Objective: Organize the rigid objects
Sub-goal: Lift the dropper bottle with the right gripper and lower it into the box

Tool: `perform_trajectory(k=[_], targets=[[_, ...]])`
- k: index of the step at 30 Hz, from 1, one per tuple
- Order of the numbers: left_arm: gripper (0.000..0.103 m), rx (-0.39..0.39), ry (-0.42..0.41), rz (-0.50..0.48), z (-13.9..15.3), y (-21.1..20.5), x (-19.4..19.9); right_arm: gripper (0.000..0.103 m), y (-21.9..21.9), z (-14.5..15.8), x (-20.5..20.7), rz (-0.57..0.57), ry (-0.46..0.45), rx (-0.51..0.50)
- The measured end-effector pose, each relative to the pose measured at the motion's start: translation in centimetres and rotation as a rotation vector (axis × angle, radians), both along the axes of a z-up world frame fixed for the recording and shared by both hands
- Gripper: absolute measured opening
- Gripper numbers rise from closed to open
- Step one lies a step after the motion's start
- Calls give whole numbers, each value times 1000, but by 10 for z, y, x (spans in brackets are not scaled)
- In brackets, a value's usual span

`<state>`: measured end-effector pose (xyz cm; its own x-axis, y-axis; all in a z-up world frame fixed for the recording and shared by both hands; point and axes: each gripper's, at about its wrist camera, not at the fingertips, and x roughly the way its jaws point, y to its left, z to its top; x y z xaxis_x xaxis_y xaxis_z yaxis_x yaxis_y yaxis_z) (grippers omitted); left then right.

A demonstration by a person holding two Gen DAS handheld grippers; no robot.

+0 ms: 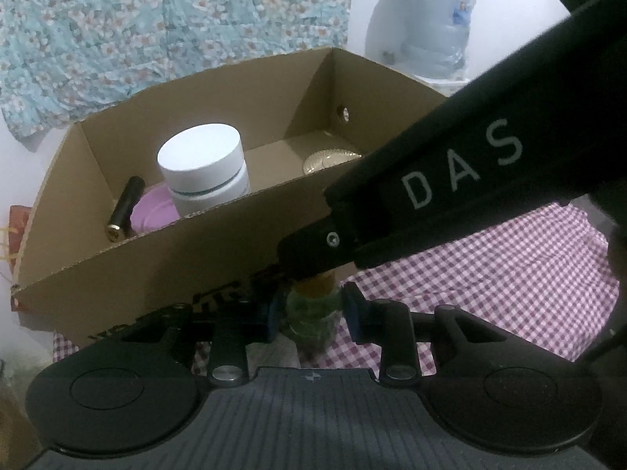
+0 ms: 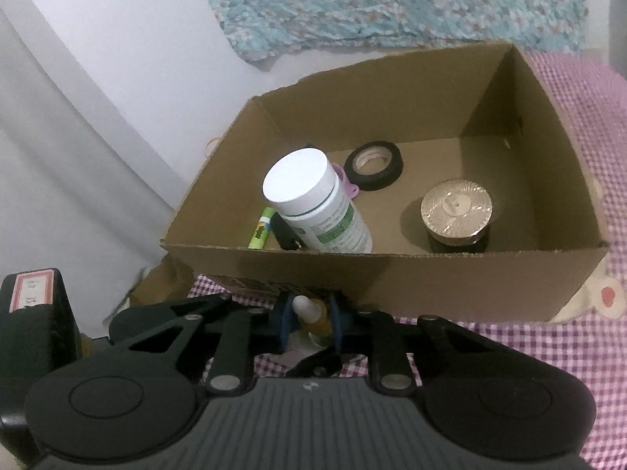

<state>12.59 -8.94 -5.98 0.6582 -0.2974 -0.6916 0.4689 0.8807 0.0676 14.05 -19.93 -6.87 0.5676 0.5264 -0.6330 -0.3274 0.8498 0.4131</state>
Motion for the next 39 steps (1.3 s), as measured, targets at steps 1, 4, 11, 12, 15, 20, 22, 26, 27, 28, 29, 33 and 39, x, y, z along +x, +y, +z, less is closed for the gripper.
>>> perform_trajectory(k=[1, 4, 11, 12, 15, 20, 22, 26, 27, 28, 29, 33, 39], targets=[[31, 1, -2, -1, 0, -1, 0, 20, 0, 0, -1, 0, -4, -6], [31, 1, -15, -9, 3, -2, -5, 20, -1, 3, -4, 1, -12, -14], [31, -3, -77, -14, 37, -5, -32, 20, -6, 30, -23, 11, -55, -1], [31, -4, -89, -15, 43, -6, -34, 19, -7, 37, -27, 15, -67, 3], [31, -6, -143, -15, 72, -8, -44, 20, -12, 64, -39, 30, -119, 16], [31, -65, -197, -14, 116, -10, -34, 20, -22, 109, -44, 46, -226, 36], [31, -85, -208, -12, 128, -13, -23, 20, -25, 124, -38, 47, -258, 39], [31, -106, -194, -9, 135, -20, 7, 20, -30, 141, -13, 41, -282, 37], [31, -116, -175, -7, 135, -21, 16, 20, -32, 142, -4, 40, -278, 35], [31, -124, -154, -6, 133, -23, 29, 20, -33, 142, 7, 38, -270, 35], [31, -128, -136, -3, 132, -25, 40, 20, -34, 141, 17, 37, -260, 36], [31, -116, -69, 18, 119, -35, 81, 20, -42, 131, 65, 28, -196, 44], [31, -74, 51, 67, 90, -50, 131, 20, -47, 102, 126, 25, -90, 23]])
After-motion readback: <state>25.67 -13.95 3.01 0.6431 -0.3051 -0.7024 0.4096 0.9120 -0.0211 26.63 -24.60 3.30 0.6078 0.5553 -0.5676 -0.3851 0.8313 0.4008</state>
